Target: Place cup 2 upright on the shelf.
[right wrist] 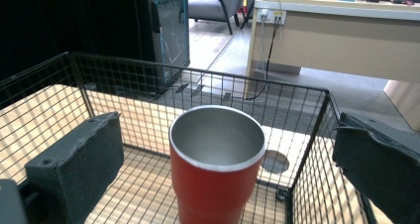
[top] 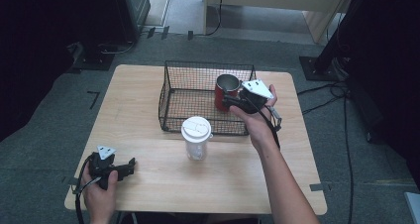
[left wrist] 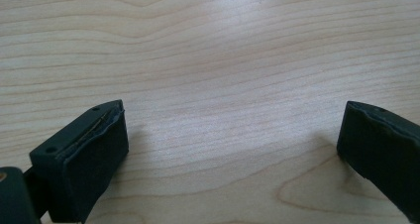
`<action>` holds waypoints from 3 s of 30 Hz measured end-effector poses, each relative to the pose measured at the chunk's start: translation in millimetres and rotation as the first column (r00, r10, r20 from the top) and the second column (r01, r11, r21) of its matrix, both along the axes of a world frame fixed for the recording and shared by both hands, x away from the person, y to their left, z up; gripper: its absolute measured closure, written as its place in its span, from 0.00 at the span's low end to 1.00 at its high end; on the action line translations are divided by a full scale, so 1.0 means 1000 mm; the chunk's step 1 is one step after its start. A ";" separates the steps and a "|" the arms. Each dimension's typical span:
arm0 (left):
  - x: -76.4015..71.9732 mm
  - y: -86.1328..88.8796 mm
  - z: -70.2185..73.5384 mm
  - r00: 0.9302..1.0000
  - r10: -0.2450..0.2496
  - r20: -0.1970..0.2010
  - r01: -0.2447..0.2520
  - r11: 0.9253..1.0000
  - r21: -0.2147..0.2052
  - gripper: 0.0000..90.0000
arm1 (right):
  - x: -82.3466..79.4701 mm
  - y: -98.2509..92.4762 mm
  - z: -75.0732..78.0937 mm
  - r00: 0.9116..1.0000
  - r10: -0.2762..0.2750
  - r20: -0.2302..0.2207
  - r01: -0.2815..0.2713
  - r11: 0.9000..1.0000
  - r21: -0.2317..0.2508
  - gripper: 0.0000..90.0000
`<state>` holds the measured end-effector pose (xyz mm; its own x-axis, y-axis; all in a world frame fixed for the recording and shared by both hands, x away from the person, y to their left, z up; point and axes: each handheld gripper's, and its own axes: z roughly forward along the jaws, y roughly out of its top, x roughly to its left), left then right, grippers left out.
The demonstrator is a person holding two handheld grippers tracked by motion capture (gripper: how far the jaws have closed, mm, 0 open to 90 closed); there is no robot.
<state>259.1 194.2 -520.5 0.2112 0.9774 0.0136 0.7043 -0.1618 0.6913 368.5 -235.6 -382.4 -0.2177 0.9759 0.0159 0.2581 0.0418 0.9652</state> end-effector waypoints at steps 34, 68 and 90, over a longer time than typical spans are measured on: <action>0.000 0.000 0.000 1.000 0.001 0.000 -0.001 1.000 0.000 0.00 | -0.097 -0.022 -0.032 0.997 0.075 0.010 -0.075 0.997 0.012 0.00; 0.000 0.000 0.000 1.000 0.000 0.001 0.000 1.000 0.002 0.00 | -0.140 0.012 -0.074 0.979 0.198 -0.049 -0.194 0.978 0.074 0.00; 0.000 0.000 0.000 1.000 0.000 0.000 0.000 1.000 0.002 0.00 | -0.144 0.035 -0.091 0.964 0.255 -0.076 -0.249 0.965 0.081 0.00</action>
